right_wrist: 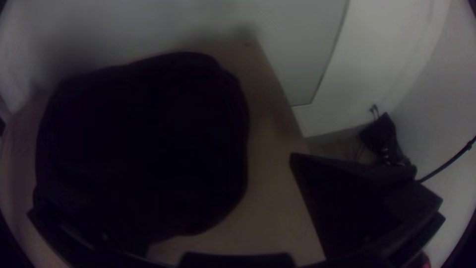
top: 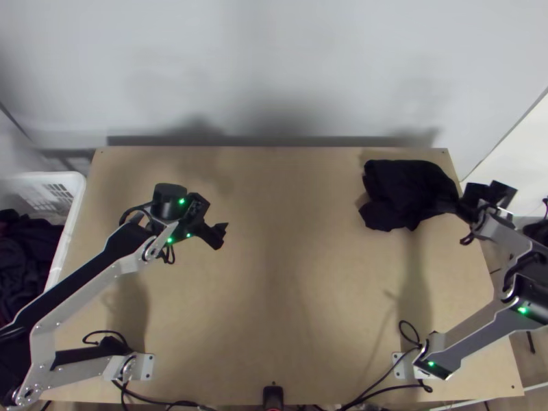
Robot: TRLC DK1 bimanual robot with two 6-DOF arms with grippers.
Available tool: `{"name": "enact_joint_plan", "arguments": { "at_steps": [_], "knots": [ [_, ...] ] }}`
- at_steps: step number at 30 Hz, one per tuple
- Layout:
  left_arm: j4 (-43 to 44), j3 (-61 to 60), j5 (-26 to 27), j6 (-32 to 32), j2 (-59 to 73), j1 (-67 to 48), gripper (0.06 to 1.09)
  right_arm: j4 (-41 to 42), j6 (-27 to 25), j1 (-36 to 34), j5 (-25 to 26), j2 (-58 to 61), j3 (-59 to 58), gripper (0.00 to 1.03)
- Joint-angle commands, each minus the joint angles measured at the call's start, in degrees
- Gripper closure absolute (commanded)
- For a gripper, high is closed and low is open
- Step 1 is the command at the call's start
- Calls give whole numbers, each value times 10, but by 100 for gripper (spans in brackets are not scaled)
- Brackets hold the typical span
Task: Fold the t-shirt
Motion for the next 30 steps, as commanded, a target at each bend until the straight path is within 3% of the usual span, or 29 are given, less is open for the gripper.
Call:
{"name": "enact_joint_plan", "arguments": {
  "at_steps": [1,21,30],
  "knots": [
    [0,-4,1,-4,-3,-3,11,-25,7,-41,-7,-35,-4,3],
    [-5,-1,1,-6,-8,-12,11,-159,13,-57,-55,-211,13,3],
    [3,-3,-10,-5,-31,-19,11,-210,3,57,-52,-375,-1,4]
  ]
}}
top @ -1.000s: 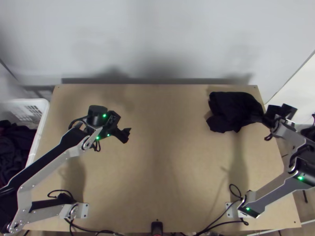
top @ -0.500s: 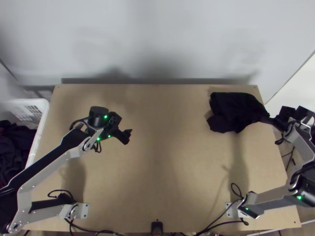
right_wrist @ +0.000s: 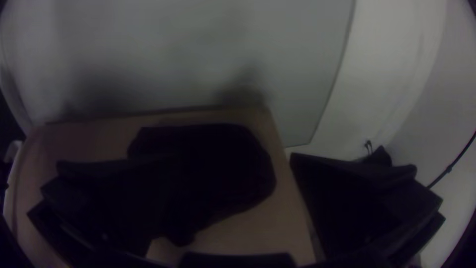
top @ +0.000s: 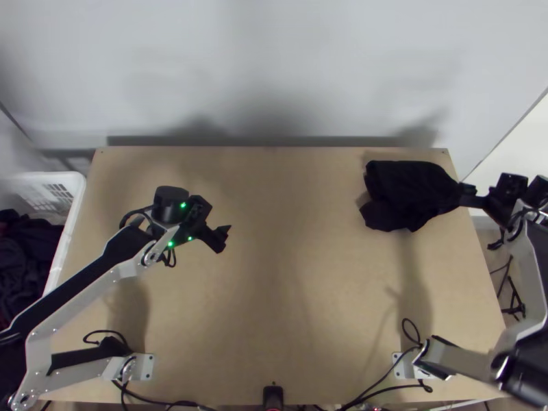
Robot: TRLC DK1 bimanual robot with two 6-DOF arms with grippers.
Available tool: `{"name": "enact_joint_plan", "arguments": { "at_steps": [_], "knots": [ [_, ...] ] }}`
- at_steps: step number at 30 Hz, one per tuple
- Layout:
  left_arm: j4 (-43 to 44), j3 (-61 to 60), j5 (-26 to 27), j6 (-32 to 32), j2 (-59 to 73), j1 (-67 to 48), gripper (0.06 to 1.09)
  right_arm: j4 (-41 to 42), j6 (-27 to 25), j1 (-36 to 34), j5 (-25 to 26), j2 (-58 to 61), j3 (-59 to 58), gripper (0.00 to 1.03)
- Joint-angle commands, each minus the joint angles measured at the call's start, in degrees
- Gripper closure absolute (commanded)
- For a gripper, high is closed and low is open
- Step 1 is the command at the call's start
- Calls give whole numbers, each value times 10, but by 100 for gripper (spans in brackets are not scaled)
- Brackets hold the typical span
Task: Fold the t-shirt
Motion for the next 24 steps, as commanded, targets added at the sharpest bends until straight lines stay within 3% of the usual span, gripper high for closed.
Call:
{"name": "enact_joint_plan", "arguments": {
  "at_steps": [1,3,8,14,16,20,24],
  "knots": [
    [6,0,-12,2,-17,-1,11,-41,-7,72,2,-113,-4,5],
    [6,-1,-15,3,-27,-1,11,-45,-18,92,13,-138,-16,5],
    [7,-6,-33,2,-64,16,11,-11,-71,161,100,-213,-89,5],
    [91,-76,-130,28,-161,44,11,88,-112,239,206,-360,-219,5],
    [115,-103,-137,26,-208,70,11,107,-113,263,229,-405,-257,5],
    [193,-194,-156,25,-331,111,11,154,-124,297,253,-501,-328,5],
    [210,-281,-174,42,-464,126,11,189,-145,328,255,-596,-397,5]
  ]
}}
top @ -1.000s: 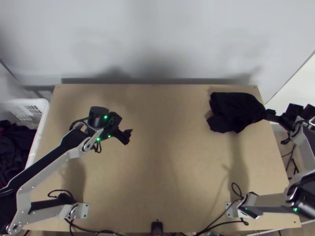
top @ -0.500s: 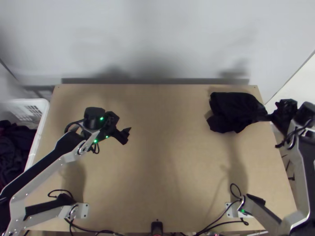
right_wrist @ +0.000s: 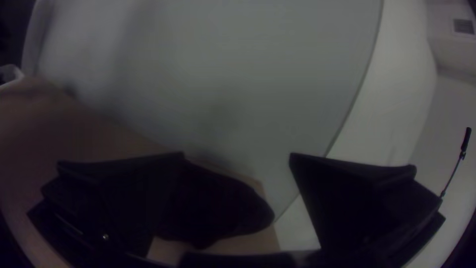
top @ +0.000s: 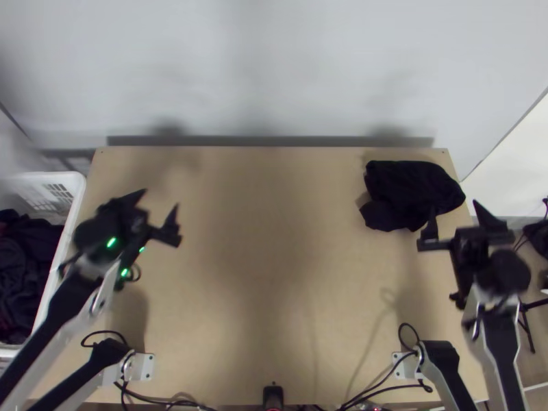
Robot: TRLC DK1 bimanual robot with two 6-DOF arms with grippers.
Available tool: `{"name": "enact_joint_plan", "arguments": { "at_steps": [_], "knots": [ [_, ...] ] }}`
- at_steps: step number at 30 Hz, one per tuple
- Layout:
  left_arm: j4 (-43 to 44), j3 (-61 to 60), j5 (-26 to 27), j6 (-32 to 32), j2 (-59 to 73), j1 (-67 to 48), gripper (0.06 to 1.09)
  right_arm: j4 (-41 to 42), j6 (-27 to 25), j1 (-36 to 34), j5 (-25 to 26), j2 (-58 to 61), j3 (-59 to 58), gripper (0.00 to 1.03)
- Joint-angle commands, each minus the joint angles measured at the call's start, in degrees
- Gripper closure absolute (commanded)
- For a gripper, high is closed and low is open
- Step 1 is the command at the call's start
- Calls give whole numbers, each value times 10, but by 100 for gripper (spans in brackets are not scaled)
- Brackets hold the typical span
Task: Fold the t-shirt
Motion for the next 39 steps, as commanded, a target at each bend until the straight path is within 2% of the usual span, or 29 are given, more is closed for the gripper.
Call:
{"name": "enact_joint_plan", "arguments": {
  "at_steps": [1,3,6,9,13,16,18,20,23,25,28,33,39],
  "knots": [
    [56,-143,-38,26,-217,40,11,72,-37,67,30,-173,-134,5],
    [57,-184,-45,36,-285,43,11,90,-56,77,30,-225,-175,5],
    [62,-241,-45,86,-379,40,11,114,-89,108,30,-300,-238,5],
    [54,-303,-39,113,-472,30,11,84,-82,154,31,-314,-257,5],
    [44,-365,-26,118,-478,30,11,84,-29,166,26,-301,-259,5],
    [10,-366,12,96,-478,32,11,73,8,214,21,-266,-259,5],
    [-19,-366,23,95,-478,33,11,43,4,242,-17,-265,-259,5],
    [-66,-366,24,103,-478,36,11,24,1,249,-31,-277,-259,5],
    [-74,-366,46,105,-478,101,11,-46,-28,267,-35,-315,-259,5],
    [-83,-366,78,113,-478,140,11,-81,-50,262,-35,-315,-259,5],
    [-87,-366,85,114,-477,172,11,-133,-70,248,-34,-315,-259,5],
    [-87,-366,87,114,-477,181,11,-144,-65,208,-34,-314,-259,5],
    [-88,-366,94,114,-477,181,11,-143,-65,208,-40,-314,-259,5]
  ]
}}
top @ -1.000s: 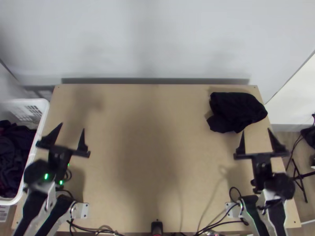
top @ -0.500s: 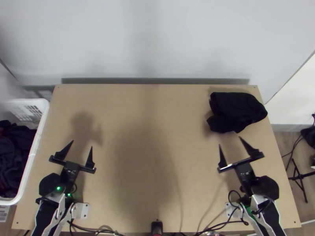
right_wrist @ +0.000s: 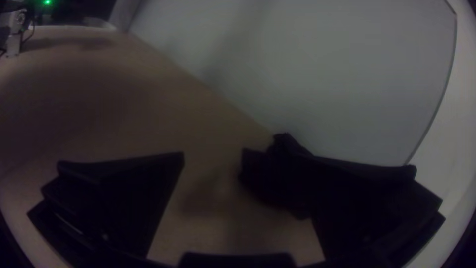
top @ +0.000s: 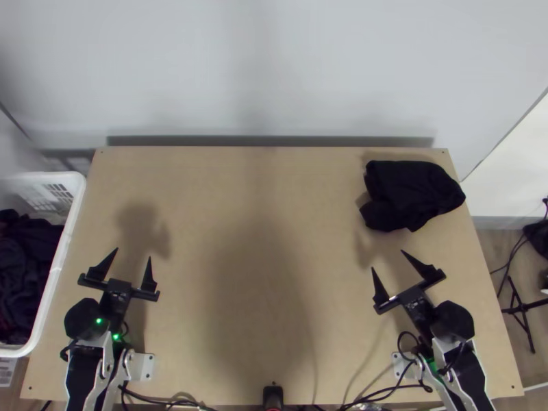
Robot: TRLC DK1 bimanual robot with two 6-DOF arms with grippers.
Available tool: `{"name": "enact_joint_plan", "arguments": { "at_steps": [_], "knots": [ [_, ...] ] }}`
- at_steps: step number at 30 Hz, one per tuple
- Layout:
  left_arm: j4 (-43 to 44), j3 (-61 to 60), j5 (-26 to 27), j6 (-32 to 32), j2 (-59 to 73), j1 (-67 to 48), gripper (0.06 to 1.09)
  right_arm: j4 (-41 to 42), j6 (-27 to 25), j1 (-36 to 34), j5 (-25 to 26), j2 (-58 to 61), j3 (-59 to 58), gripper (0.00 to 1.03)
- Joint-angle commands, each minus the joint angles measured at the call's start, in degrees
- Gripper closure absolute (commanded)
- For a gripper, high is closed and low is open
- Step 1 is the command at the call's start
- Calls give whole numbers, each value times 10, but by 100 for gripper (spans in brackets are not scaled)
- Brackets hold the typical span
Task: Fold the t-shirt
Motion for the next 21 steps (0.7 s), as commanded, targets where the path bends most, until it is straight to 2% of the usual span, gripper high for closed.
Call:
{"name": "enact_joint_plan", "arguments": {
  "at_steps": [1,9,12,14,21],
  "knots": [
    [-9,-2,12,0,-1,13,11,-15,-2,-9,-7,-2,0,5],
    [-11,-2,13,1,-1,15,11,-15,-2,-13,-8,-2,0,5],
    [-34,-2,16,44,-1,15,11,-16,-1,-13,-11,-2,0,5],
    [-37,-2,30,44,-1,15,11,-16,-1,-13,-11,-2,0,5],
    [-38,-2,31,44,-1,14,11,-16,-1,-13,-11,-2,0,5]
  ]
}}
